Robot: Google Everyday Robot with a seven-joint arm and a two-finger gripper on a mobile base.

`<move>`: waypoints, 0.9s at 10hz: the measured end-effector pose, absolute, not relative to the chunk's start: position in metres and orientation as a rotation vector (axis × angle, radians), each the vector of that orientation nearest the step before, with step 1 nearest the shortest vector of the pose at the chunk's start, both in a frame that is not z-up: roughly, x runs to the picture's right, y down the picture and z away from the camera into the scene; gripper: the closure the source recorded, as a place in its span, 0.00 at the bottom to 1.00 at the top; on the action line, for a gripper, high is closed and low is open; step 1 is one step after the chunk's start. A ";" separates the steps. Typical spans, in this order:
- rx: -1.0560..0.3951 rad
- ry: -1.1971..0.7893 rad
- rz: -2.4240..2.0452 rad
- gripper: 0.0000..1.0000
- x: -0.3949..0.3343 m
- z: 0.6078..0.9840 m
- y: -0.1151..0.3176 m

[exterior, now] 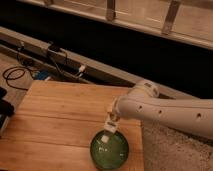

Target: Place the bottle in the ceramic bowl

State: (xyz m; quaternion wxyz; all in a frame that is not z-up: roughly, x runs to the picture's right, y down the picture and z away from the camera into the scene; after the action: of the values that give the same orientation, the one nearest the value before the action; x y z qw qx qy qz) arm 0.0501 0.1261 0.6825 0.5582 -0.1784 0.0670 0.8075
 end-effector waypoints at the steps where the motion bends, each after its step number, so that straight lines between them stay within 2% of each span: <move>1: -0.438 0.158 1.907 1.00 0.045 0.687 0.135; 3: -0.470 0.169 1.908 1.00 0.035 0.697 0.154; 9: -0.476 0.174 1.905 1.00 0.033 0.698 0.157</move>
State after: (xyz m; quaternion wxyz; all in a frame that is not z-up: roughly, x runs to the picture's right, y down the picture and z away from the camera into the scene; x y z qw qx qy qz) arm 0.0332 0.1572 0.6982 0.5524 -0.2013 0.0735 0.8056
